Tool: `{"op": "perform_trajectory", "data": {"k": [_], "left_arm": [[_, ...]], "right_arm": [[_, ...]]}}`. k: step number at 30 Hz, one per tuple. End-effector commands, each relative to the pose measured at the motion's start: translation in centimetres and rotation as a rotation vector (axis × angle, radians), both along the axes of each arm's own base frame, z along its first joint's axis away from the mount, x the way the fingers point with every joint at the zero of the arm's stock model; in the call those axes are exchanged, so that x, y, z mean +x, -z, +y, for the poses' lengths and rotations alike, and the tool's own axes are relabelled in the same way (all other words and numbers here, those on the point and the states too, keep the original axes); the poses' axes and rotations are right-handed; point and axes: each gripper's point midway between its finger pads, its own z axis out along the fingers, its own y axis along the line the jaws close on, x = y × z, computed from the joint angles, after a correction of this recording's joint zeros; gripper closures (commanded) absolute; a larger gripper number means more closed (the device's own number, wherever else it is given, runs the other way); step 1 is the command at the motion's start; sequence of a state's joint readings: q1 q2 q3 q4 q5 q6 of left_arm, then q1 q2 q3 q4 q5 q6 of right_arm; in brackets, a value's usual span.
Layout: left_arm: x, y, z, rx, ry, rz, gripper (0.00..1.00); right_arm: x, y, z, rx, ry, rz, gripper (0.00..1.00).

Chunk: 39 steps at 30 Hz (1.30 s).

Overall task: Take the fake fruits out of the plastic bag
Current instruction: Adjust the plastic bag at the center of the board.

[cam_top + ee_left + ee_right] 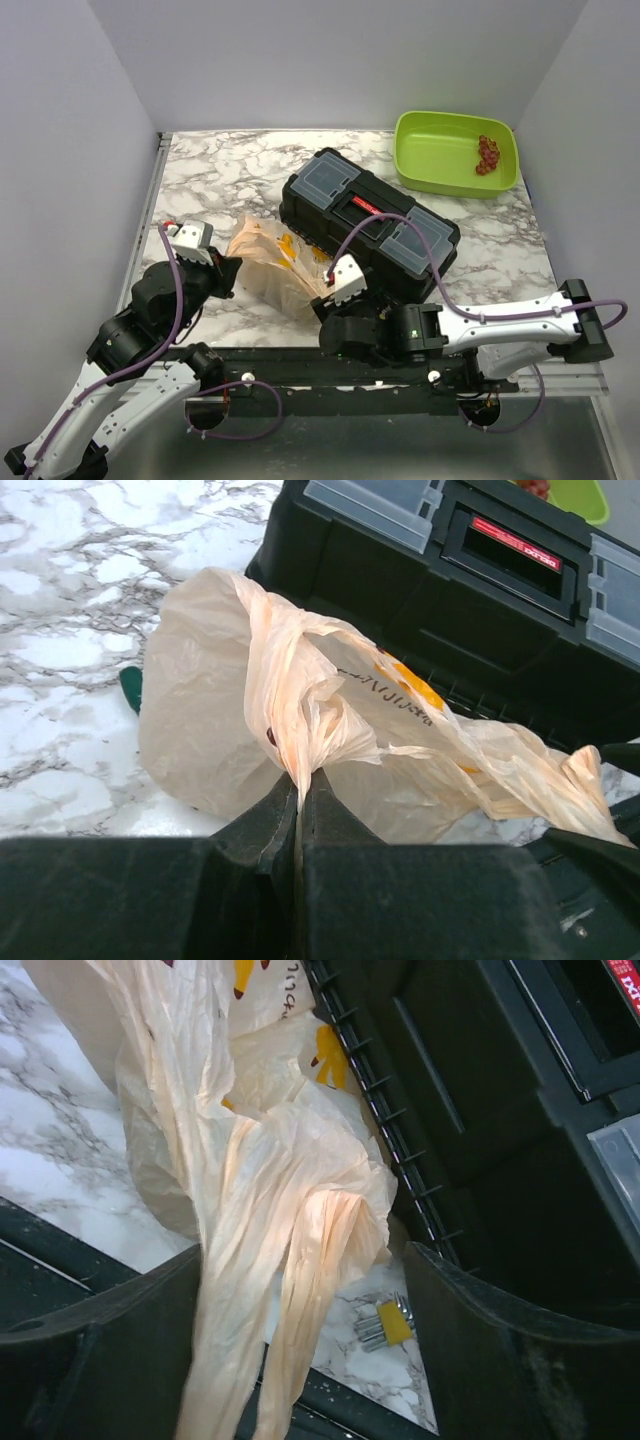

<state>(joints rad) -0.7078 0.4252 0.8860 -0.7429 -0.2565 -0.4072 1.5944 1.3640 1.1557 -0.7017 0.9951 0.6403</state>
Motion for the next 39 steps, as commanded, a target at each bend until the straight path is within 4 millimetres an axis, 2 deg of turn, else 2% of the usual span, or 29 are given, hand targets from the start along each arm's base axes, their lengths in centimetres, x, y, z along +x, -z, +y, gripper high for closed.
{"op": "perform_trajectory", "data": {"k": [1,8,11,16,21,23,25,28,31,33,35,39], "left_arm": [[0.7,0.0,1.7,0.061,-0.073,-0.030,1.00],[1.2,-0.4,2.8,0.126,-0.114,-0.054,1.00],[1.4,-0.7,3.4,0.162,-0.132,-0.074,1.00],[1.4,-1.1,4.7,0.213,-0.175,-0.090,1.00],[1.4,-1.3,5.7,0.243,-0.210,-0.100,1.00],[1.2,-1.5,5.8,0.231,-0.210,-0.108,1.00],[1.1,-1.6,5.8,0.220,-0.208,-0.117,1.00],[1.1,-1.9,6.1,0.216,-0.220,-0.129,1.00],[1.1,-2.5,6.4,0.223,-0.230,-0.146,1.00],[1.3,-3.4,6.5,0.214,-0.239,-0.171,1.00],[1.7,-5.1,5.7,0.182,-0.218,-0.222,1.00],[2.6,-9.9,3.3,0.107,-0.148,-0.312,1.00]], "right_arm": [[0.1,-1.0,-0.3,0.028,-0.037,-0.038,0.26],[0.8,-2.9,-1.9,0.042,-0.021,-0.098,0.49],[1.0,-3.7,-2.6,0.080,-0.029,-0.105,0.62],[1.1,-5.0,-3.7,0.182,-0.050,-0.083,0.72],[1.4,-5.2,-5.5,0.255,-0.031,-0.075,0.77],[1.6,-5.2,-6.2,0.282,-0.008,-0.071,0.85],[1.8,-5.3,-7.0,0.300,0.020,-0.071,0.97],[2.2,-5.7,-8.7,0.315,0.079,-0.081,0.99],[2.4,-6.9,-9.9,0.357,0.101,-0.086,0.99],[2.4,-8.0,-10.2,0.399,0.095,-0.090,0.99],[2.4,-9.3,-9.8,0.427,0.071,-0.114,0.99],[2.6,-12.0,-7.5,0.417,0.027,-0.173,0.99]]}}
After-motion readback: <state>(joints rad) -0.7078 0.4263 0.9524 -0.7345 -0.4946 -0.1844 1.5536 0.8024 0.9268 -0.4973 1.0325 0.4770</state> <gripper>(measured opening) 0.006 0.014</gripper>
